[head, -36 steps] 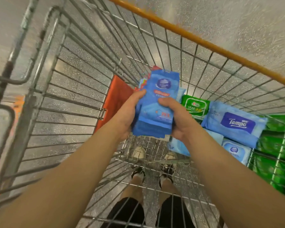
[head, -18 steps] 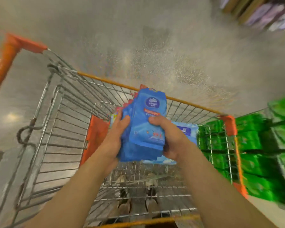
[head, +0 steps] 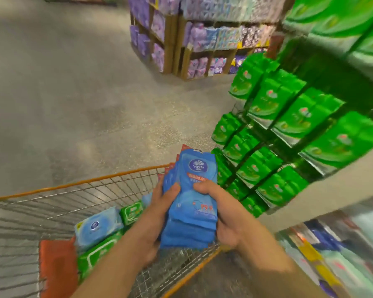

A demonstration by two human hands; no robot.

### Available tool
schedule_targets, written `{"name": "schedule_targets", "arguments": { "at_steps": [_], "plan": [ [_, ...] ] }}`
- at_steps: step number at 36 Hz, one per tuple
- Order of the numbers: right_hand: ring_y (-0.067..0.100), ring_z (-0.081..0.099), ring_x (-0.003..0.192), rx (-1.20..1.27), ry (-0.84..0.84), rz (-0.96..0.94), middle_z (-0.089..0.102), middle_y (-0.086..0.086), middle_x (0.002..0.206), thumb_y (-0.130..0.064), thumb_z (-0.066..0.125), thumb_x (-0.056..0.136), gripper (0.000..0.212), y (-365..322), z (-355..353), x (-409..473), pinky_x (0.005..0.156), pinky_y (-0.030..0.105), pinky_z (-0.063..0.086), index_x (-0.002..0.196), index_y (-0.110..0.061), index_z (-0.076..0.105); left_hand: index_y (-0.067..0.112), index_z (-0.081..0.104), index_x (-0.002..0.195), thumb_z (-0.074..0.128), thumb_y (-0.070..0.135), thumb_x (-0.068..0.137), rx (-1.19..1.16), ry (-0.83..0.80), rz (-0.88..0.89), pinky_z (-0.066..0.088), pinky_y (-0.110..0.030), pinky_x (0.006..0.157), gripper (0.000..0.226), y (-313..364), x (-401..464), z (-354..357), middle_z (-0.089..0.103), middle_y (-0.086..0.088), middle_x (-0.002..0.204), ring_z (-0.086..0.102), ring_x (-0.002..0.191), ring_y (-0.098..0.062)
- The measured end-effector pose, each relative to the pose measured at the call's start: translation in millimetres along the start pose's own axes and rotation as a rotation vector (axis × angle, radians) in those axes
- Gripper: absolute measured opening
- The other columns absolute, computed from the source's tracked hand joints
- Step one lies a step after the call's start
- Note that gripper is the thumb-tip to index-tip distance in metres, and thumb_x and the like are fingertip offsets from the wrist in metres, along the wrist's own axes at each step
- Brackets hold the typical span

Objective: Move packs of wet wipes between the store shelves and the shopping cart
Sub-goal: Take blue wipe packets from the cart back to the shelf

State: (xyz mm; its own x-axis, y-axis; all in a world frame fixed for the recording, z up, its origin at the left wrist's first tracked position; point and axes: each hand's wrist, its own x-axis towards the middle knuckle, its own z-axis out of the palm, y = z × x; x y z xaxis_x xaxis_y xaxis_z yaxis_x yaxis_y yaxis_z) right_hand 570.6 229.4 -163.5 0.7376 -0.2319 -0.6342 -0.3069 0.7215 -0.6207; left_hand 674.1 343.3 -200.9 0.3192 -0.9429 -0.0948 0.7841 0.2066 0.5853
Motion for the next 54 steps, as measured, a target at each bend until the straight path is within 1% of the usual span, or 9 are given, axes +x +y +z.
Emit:
{"name": "schedule_targets", "arguments": {
  "at_steps": [5,13,22,26,30,40,44,47,54],
  "plan": [
    [0.037,0.061,0.119,0.083,0.091,-0.166,0.069,0.019,0.127,-0.030,0.089,0.052,0.079,-12,-34,-63,0.115,0.053,0.040,0.126,-0.010,0.071,0.034,0.041,0.150,0.080,0.061,0.072,0.249,0.146,-0.359,0.046,-0.053,0.105,0.091,-37,16,59,0.057,-0.012,0.143,0.061,0.124,-0.034],
    [0.040,0.069,0.107,0.095,0.356,-0.459,0.072,0.024,0.116,-0.025,0.082,0.073,0.054,-16,-103,-173,0.087,0.047,0.060,0.122,-0.006,0.072,0.011,0.083,0.087,0.046,0.059,0.078,0.162,-0.029,-0.505,0.060,-0.035,0.050,0.061,-101,4,193,0.076,-0.019,0.092,0.074,0.065,-0.031],
    [0.033,0.076,0.091,0.114,0.646,-0.627,0.078,0.017,0.101,-0.020,0.080,0.080,0.039,11,-204,-313,0.078,0.041,0.063,0.114,-0.003,0.073,0.019,0.082,0.096,0.045,0.065,0.075,0.329,-0.238,-0.615,0.062,-0.040,0.070,0.063,-210,-12,301,0.075,-0.016,0.110,0.075,0.087,-0.029],
    [0.028,0.077,0.089,0.128,0.752,-0.648,0.079,0.011,0.102,-0.041,0.089,0.055,0.082,23,-227,-358,0.069,0.037,0.062,0.125,-0.008,0.063,0.020,0.064,0.132,0.049,0.064,0.080,0.415,-0.252,-0.599,0.062,-0.041,0.072,0.070,-241,-15,329,0.070,-0.015,0.124,0.070,0.106,-0.032],
    [0.023,0.077,0.076,0.172,0.768,-0.689,0.079,0.013,0.099,-0.026,0.082,0.081,0.050,24,-242,-396,0.050,0.025,0.054,0.124,-0.005,0.064,0.015,0.054,0.141,0.073,0.071,0.061,0.477,-0.282,-0.541,0.057,-0.053,0.089,0.100,-265,-10,355,0.065,-0.020,0.130,0.063,0.118,-0.041],
    [0.024,0.075,0.070,0.265,0.768,-0.888,0.078,0.017,0.093,-0.012,0.064,0.096,0.018,5,-279,-446,0.057,0.029,0.060,0.101,0.000,0.075,0.028,0.052,0.141,0.071,0.062,0.080,0.433,-0.430,-0.669,0.059,-0.050,0.082,0.073,-311,28,400,0.066,-0.011,0.132,0.065,0.117,-0.036],
    [0.032,0.075,0.082,0.245,0.903,-0.907,0.077,0.020,0.097,-0.018,0.069,0.093,0.022,-10,-299,-452,0.070,0.038,0.061,0.104,0.001,0.074,0.026,0.046,0.146,0.076,0.079,0.060,0.578,-0.536,-0.573,0.049,-0.047,0.105,0.106,-325,66,421,0.064,-0.006,0.135,0.064,0.121,-0.022],
    [0.040,0.073,0.098,0.239,0.936,-0.914,0.077,0.021,0.101,-0.020,0.070,0.093,0.028,-26,-313,-454,0.088,0.050,0.058,0.108,0.003,0.073,0.013,0.046,0.143,0.077,0.085,0.002,0.585,-0.578,-0.494,0.057,-0.018,0.059,0.161,-332,101,437,0.079,0.004,0.082,0.073,0.070,0.001],
    [0.037,0.072,0.104,0.281,1.029,-0.896,0.078,0.016,0.103,-0.024,0.069,0.094,0.032,-68,-347,-466,0.089,0.047,0.058,0.116,-0.001,0.073,0.013,0.048,0.142,0.070,0.027,0.084,0.447,-0.498,-0.557,0.056,-0.028,0.047,0.064,-353,138,474,0.078,-0.006,0.085,0.075,0.066,-0.020]
  ]
}}
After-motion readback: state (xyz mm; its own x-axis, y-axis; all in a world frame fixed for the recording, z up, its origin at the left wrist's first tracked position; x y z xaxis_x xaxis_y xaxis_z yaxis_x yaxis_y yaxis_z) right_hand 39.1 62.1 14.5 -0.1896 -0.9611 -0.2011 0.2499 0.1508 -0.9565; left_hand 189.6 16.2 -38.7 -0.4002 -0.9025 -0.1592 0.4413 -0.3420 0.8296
